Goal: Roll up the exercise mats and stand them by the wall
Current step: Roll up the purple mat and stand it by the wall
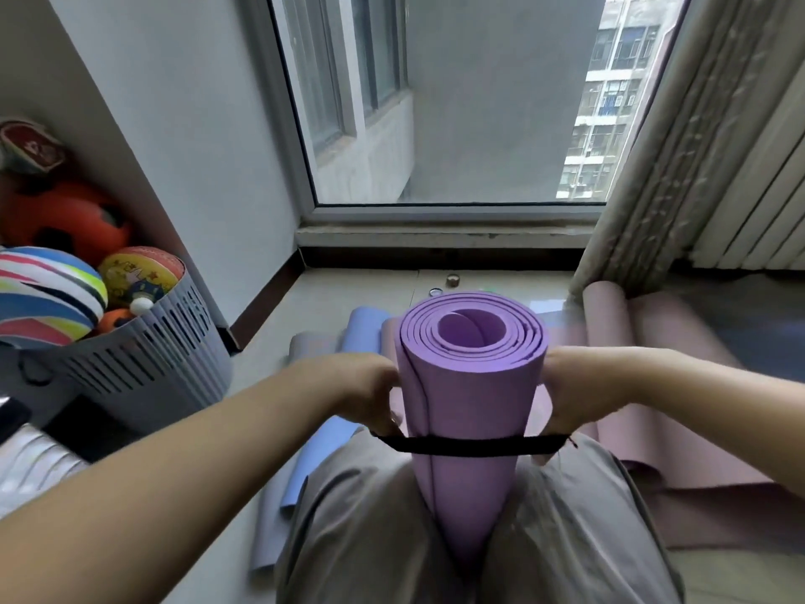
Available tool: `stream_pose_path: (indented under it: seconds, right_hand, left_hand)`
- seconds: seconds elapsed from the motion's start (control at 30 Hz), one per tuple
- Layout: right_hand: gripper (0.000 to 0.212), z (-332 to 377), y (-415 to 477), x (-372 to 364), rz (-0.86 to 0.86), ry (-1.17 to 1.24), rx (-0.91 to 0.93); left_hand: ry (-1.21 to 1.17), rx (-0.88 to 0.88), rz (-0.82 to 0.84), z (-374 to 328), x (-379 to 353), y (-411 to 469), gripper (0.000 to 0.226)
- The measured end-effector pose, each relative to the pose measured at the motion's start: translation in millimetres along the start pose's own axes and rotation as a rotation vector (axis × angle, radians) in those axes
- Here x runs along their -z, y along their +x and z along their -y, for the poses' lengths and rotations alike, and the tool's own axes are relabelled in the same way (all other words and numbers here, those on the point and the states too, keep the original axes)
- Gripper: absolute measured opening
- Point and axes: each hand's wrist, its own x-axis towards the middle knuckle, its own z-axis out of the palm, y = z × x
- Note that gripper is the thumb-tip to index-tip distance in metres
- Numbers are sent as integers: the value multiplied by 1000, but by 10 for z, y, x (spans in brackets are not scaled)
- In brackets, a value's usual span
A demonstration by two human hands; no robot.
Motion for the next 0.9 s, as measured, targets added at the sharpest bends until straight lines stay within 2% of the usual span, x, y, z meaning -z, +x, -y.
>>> stream_pose_path:
  seconds: [0.13, 0.23, 0.43, 0.6, 0.7, 0.73, 0.83, 0.9]
  right_hand:
    - [94, -57, -5, -491, -128, 104, 13]
    - [99, -56, 17, -775, -201, 60, 16]
    - [104, -56, 99, -1211, -136, 111, 49]
    - [72, -85, 273, -1546, -137, 159, 73]
    - [68, -85, 340, -1569, -186, 155, 64]
    - [64, -67, 333, -1557, -201, 130, 67]
    - [52, -33, 250, -1474, -228, 2, 65]
    - [51, -57, 203, -1408, -219, -74, 48]
  left_hand:
    - [-11, -36, -86, 54, -465, 96, 51]
    - [18, -24, -97, 60, -673, 170, 47]
    - [6, 14, -20, 67, -1109, 313, 60]
    - [-75, -3, -58, 62, -1352, 401, 41]
    - [-121, -17, -76, 148, -1401, 450, 50]
    - [-167, -14, -72, 200, -1433, 476, 52]
    - [-129, 21, -81, 285, -1522, 506, 34]
    - [-57, 38, -106, 286, -1552, 466, 41]
